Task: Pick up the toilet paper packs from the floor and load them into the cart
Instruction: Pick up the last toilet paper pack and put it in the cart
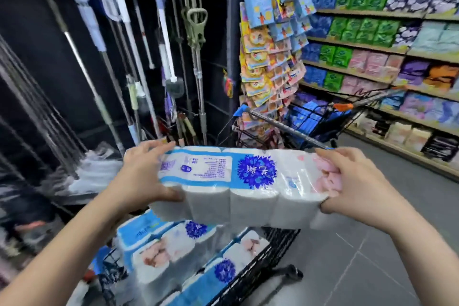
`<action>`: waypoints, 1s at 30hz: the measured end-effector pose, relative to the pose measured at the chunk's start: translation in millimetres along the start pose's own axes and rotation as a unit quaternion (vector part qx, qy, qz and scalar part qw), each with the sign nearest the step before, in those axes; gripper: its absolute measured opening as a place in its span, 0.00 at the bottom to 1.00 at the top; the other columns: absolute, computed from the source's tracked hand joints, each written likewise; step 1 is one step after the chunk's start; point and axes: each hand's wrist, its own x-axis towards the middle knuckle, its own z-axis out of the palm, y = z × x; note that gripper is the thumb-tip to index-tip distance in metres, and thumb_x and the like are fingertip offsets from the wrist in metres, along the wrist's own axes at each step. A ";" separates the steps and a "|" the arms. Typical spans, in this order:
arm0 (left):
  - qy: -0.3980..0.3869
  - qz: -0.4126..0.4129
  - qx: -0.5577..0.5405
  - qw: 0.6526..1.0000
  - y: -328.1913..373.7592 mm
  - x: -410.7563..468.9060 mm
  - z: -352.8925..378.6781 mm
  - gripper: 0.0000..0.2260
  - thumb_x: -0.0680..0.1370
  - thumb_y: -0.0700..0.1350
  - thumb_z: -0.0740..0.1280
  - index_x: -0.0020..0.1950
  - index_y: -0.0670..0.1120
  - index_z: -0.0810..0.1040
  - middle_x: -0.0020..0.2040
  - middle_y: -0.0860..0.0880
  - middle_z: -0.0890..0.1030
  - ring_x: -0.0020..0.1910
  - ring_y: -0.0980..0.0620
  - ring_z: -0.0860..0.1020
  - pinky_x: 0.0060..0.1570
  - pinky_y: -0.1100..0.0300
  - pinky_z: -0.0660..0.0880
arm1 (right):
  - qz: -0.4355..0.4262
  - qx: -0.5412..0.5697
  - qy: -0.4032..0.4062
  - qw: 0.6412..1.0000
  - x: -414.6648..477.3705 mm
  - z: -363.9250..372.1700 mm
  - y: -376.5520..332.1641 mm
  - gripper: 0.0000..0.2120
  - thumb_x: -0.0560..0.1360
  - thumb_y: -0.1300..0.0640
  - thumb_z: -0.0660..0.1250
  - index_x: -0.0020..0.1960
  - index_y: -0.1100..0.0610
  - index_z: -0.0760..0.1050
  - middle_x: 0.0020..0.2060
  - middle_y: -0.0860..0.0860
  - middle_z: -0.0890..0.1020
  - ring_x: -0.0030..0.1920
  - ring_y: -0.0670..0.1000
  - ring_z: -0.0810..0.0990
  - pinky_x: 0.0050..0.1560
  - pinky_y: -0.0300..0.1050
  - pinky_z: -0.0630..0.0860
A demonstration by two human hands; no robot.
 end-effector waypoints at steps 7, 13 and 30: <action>0.055 -0.154 0.004 0.987 9.1 -13.1 16.4 0.59 0.47 0.70 0.73 0.77 0.52 0.70 0.69 0.49 0.70 0.70 0.44 0.67 0.77 0.47 0.60 | -0.149 0.002 -0.053 0.987 119.4 17.8 16.1 0.51 0.54 0.47 0.71 0.77 0.43 0.65 0.70 0.52 0.66 0.69 0.59 0.69 0.69 0.52 0.70; 0.091 -0.267 0.000 0.959 21.9 -52.9 35.1 0.59 0.49 0.70 0.72 0.79 0.53 0.67 0.71 0.50 0.67 0.72 0.47 0.63 0.76 0.51 0.56 | -0.245 0.002 -0.118 0.962 172.0 42.9 -1.0 0.52 0.52 0.45 0.70 0.77 0.41 0.65 0.69 0.51 0.67 0.69 0.58 0.70 0.69 0.53 0.71; 0.057 -0.408 -0.049 0.910 -15.4 -114.4 119.6 0.57 0.52 0.70 0.72 0.80 0.55 0.63 0.74 0.52 0.63 0.72 0.47 0.57 0.76 0.49 0.58 | -0.283 -0.027 -0.260 0.923 190.6 149.3 -19.0 0.53 0.54 0.45 0.70 0.79 0.41 0.60 0.72 0.47 0.62 0.70 0.55 0.67 0.71 0.52 0.68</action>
